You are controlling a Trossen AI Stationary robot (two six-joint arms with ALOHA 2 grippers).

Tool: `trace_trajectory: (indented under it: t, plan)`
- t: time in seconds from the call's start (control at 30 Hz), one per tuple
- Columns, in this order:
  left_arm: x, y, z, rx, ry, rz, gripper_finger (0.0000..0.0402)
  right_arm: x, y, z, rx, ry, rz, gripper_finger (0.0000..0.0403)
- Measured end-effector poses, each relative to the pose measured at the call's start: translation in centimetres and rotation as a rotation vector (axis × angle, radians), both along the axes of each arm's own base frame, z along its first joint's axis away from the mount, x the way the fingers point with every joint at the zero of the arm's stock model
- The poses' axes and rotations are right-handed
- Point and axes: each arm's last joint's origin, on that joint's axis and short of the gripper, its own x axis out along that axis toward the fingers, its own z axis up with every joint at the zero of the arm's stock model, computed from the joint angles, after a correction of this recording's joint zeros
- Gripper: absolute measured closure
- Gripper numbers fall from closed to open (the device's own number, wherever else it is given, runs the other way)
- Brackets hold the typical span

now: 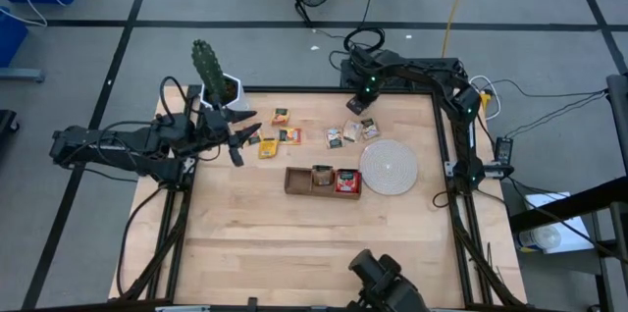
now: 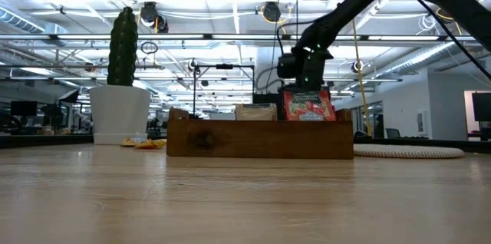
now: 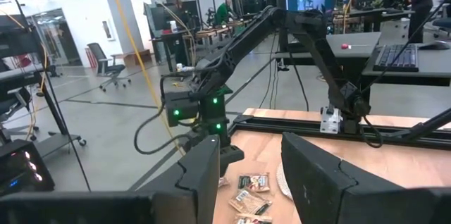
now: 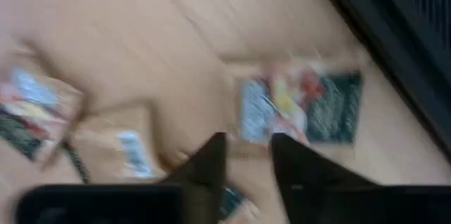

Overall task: Pick & Place Tea
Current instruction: Put the brown tea bag into the middle section of the wooden organizer

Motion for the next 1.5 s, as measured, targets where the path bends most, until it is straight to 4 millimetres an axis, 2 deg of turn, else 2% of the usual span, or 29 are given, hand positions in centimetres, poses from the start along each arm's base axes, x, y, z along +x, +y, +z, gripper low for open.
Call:
trace_trajectory:
  t: [0.03,0.1,0.23,0.4,0.53,0.73,0.8,0.9,0.97,1.03,1.13,1.23,1.37,1.5]
  plan:
    - [0.0,0.0,0.0,0.000,0.000,0.000,0.0245,0.3,0.1,0.4,-0.022,-0.018,0.020,0.0361]
    - [0.0,0.0,0.0,0.000,0.000,0.000,0.0245,0.7,0.2,0.9,-0.062,-0.053,0.044,0.0389]
    - [0.0,0.0,0.0,0.000,0.000,0.000,0.0245,1.3,0.2,0.8,-0.087,-0.083,0.060,0.0401]
    - [0.0,0.0,0.0,0.000,0.000,-0.001,0.0245,1.0,-0.4,-1.7,0.017,-0.051,0.002,0.0403]
    - [0.0,0.0,0.0,0.000,0.000,0.000,0.0245,0.4,-0.4,-2.9,0.124,-0.032,-0.022,0.0403]
    - [0.0,0.0,0.0,0.000,0.000,-0.001,0.0245,-0.7,1.1,-2.5,0.226,0.116,0.001,0.0403]
    - [0.0,0.0,0.0,0.000,0.000,-0.001,0.0245,-1.4,1.4,-2.0,0.187,0.229,-0.003,0.0403]
    - [0.0,0.0,0.0,0.000,0.000,-0.001,0.0245,-2.2,1.4,-1.1,0.026,0.424,-0.029,0.0403]
    - [0.0,0.0,0.0,0.000,0.000,-0.001,0.0245,-2.4,1.2,-0.4,-0.070,0.471,-0.059,0.0403]
    - [0.0,0.0,0.0,0.000,0.000,-0.001,0.0245,-2.1,1.0,0.4,-0.097,0.392,-0.056,0.0403]
    - [0.0,0.0,0.0,0.000,0.000,-0.001,0.0245,-0.8,0.7,1.8,-0.103,0.134,-0.025,0.0403]
    - [0.0,0.0,0.0,0.000,0.000,0.000,0.0245,0.4,0.2,2.2,-0.097,-0.066,-0.013,0.0403]
    - [0.0,0.0,0.0,0.000,0.000,0.000,0.0245,0.9,-0.6,0.7,-0.057,-0.140,-0.052,0.0403]
    - [0.0,0.0,0.0,0.000,0.000,0.000,0.0245,0.6,-1.0,-1.9,0.017,-0.084,-0.100,0.0403]
